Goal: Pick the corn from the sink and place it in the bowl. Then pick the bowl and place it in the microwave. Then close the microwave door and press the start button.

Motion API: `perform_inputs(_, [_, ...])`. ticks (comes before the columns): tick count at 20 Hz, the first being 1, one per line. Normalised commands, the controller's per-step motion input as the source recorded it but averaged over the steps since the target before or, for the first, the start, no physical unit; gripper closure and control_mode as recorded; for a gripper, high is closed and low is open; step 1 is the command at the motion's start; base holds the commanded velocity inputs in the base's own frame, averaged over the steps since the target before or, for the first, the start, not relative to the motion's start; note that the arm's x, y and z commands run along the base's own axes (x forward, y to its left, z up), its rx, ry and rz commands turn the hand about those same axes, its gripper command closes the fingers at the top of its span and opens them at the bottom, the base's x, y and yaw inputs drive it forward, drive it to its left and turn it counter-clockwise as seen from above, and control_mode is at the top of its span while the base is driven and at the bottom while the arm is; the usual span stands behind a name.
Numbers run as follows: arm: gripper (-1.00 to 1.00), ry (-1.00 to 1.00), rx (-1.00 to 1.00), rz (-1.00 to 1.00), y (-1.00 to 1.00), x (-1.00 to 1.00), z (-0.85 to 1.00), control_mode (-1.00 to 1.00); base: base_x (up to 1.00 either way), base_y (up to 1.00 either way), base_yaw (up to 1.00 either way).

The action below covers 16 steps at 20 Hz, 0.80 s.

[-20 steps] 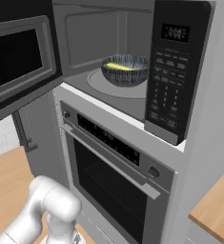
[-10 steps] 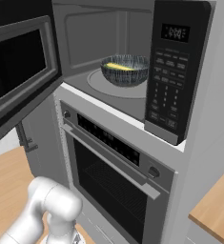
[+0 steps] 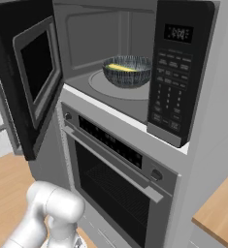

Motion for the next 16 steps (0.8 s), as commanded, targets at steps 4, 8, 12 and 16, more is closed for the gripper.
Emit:
perform_inputs(4, [-1.0, -0.01, 0.22, 0.01, -0.97, 0.75, 0.0, -1.0, 0.0, 0.0, 0.0])
perform_inputs(8, [-1.0, 0.0, 0.17, 0.02, -0.84, 0.95, 0.0, -1.0, 0.0, 0.0, 0.0])
perform_inputs(12, [-1.0, 0.0, 0.16, 0.0, -0.73, 0.81, 0.0, -1.0, 0.0, 0.0, 0.0])
perform_inputs(16, [-1.0, -0.03, 0.12, 0.03, -0.67, 0.68, -0.01, -1.0, 0.0, 0.0, 0.0])
